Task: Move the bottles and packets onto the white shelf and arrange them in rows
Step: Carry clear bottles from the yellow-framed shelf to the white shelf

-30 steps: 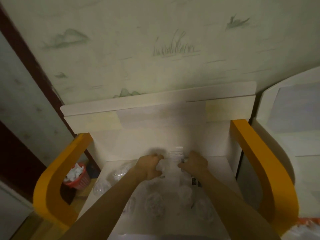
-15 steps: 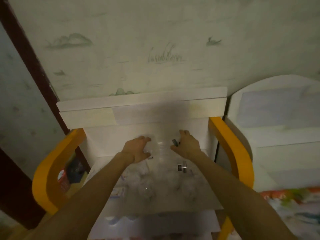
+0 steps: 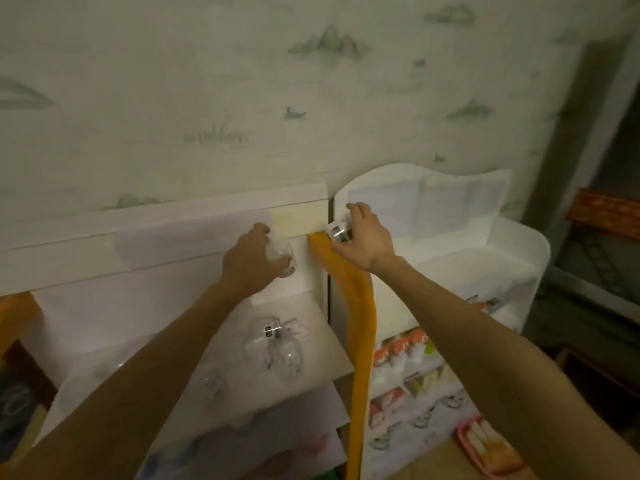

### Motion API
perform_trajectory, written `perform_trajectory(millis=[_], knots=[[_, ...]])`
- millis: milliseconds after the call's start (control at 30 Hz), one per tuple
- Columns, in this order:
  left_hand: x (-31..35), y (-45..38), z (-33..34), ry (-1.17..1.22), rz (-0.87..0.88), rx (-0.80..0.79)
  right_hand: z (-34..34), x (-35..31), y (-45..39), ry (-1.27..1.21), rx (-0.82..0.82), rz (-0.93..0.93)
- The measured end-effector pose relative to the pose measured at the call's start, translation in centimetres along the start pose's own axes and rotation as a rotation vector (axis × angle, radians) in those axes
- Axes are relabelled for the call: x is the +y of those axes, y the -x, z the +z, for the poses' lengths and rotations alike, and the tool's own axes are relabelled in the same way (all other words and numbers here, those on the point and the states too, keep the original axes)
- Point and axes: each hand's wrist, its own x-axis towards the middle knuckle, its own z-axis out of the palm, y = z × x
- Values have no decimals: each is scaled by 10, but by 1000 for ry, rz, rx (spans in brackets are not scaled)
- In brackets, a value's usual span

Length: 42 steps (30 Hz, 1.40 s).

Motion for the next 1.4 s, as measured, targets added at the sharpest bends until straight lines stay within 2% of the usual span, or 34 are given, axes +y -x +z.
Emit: perform_trajectory(millis=[233,433,600,700,833,967,1133,1267,1400], knots=[[83,-11,44,75,198,-49,-24,79,30,1,-8,235],[145,-41,99,302,79,-41,-33,162,32,-14,-107,288],[179,-72,158,175,108,-141,-30,242,18,40,-170,259],[195,-87,202,-3,136,-286,-22,294,7,89,-236,223],[209,-98,266,-192,154,-370,-2,359,3,155,-339,167],[227,-105,322,-314,149,-447,14,412,3,154,-393,200],[237,-112,374,-348,124,-562,38,458,1,195,-476,191],[237,-124,413,-303,101,-574,64,490,-2,229,-503,197],[242,-146,455,-311,169,-599,96,515,-12,263,-485,197]])
